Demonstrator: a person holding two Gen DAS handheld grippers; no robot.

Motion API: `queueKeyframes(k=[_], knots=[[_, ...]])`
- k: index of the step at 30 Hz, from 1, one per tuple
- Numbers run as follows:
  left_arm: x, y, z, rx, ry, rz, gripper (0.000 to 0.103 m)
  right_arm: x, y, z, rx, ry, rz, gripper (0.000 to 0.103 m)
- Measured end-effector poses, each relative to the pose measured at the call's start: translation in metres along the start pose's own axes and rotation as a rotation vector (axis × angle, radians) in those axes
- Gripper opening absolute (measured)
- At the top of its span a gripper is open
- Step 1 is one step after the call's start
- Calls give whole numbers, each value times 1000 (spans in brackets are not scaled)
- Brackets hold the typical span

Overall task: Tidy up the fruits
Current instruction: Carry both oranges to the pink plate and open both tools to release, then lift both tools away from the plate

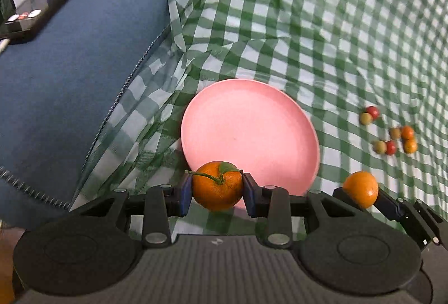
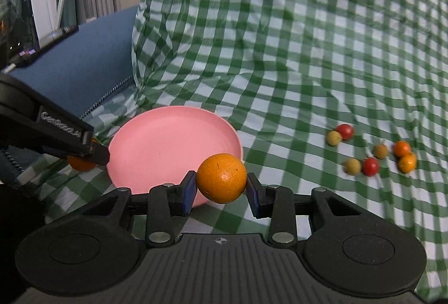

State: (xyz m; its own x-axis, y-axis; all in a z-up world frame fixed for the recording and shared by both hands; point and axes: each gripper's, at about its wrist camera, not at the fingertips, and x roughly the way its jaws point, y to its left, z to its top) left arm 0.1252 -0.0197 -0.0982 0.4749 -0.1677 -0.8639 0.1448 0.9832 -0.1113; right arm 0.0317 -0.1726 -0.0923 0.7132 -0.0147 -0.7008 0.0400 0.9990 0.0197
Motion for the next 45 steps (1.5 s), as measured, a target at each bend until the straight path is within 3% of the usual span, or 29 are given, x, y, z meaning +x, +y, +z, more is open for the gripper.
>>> queueKeyframes(k=[13,14,16,18,20,26,33,37,45], knots=[[85,-9,33,70,111,36,42,76,6,5,-82,130,38,39],[89,-7,36,65,114,36,45,79,5,6,-93,136,46,40],[91,-6,41,61,109,10,79,81,6,11,-118,121,55,45],[82,-4,45,43,86,-33,100,75,5,17,-126,94,45,75],[64,-5,46,26,10,18,103,66,3,23,-107,63,14,86],[4,2,22,48,-88,109,103,13,0,19,-21,74,44,94],[-55,22,-41,-34,-59,176,103,-56,11,-6,32,31,79,100],[-82,25,-67,-35,-89,196,103,-84,19,0,11,-58,79,101],[-128,16,-82,-19,-197,200,103,-130,22,0,-11,-184,80,102]])
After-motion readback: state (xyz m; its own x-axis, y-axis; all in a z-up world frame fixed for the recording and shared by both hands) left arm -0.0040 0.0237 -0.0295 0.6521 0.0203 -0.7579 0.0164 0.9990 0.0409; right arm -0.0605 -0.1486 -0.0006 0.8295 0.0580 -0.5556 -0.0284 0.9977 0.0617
